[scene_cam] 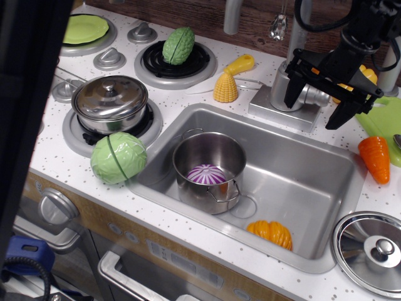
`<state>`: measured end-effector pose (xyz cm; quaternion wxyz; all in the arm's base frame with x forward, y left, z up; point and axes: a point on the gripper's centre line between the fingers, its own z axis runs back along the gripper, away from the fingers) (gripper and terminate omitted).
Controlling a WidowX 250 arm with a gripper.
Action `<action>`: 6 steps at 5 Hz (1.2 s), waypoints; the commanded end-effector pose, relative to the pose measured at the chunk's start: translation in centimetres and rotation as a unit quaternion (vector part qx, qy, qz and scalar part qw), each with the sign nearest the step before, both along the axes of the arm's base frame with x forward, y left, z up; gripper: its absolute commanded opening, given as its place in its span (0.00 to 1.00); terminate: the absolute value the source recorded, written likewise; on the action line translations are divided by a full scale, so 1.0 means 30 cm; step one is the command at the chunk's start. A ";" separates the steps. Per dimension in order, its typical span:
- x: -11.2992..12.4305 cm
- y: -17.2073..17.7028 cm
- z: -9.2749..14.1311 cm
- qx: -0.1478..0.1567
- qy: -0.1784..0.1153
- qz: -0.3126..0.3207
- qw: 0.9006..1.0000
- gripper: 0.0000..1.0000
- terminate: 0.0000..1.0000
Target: Turn lever vertical to front
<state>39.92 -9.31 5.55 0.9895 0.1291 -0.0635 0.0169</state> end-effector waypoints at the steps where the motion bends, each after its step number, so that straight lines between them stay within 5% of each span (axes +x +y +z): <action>1: 0.049 -0.035 0.150 0.008 -0.091 -0.006 0.996 1.00 0.00; 3: 0.119 -0.041 0.187 0.030 -0.152 0.001 0.988 1.00 0.00; 6: 0.198 0.020 0.185 0.014 -0.171 -0.015 0.985 1.00 0.00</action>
